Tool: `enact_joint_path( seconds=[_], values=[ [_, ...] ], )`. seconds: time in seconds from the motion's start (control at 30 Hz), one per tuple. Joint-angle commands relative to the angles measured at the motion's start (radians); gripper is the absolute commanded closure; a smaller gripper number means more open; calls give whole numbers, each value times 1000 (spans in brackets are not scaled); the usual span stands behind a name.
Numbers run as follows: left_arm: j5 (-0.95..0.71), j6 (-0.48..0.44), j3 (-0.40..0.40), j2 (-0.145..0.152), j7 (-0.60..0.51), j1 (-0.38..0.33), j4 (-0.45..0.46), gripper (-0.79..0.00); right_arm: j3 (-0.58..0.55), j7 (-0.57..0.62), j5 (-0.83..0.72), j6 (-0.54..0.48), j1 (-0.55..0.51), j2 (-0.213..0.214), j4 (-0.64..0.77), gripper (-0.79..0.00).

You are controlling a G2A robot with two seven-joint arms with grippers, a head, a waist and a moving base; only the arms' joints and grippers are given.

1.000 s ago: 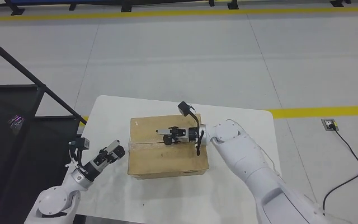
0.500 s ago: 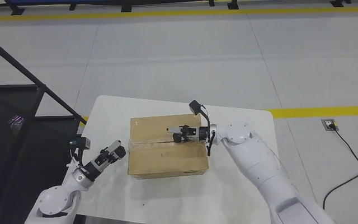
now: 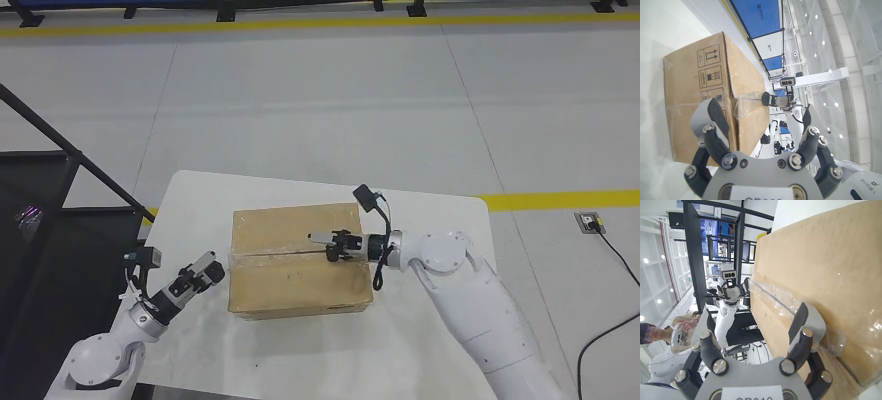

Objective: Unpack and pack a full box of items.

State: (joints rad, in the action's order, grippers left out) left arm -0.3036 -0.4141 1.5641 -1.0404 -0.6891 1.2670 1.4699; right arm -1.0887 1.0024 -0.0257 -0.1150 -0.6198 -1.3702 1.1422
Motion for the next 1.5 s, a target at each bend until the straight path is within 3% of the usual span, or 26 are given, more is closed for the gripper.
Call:
enact_joint_path(
  seconds=[0.0, 0.4, 0.73, 1.47],
  values=[
    [-2, -2, 2, 0, 0, 2, 1, -785, -21, -1, 10, 18, -25, 9, 38, -785],
    [-2, -1, 7, 1, -1, 3, -1, -785, -92, -26, -34, 53, -67, 32, 49, -785],
    [-5, 3, 6, 1, -5, -8, -13, -785, -57, -28, -82, 27, -21, 24, -32, -785],
    [-15, 11, 5, 3, -24, -47, -47, -785, 155, 13, -261, -136, 206, -85, -402, -785]
  ],
)
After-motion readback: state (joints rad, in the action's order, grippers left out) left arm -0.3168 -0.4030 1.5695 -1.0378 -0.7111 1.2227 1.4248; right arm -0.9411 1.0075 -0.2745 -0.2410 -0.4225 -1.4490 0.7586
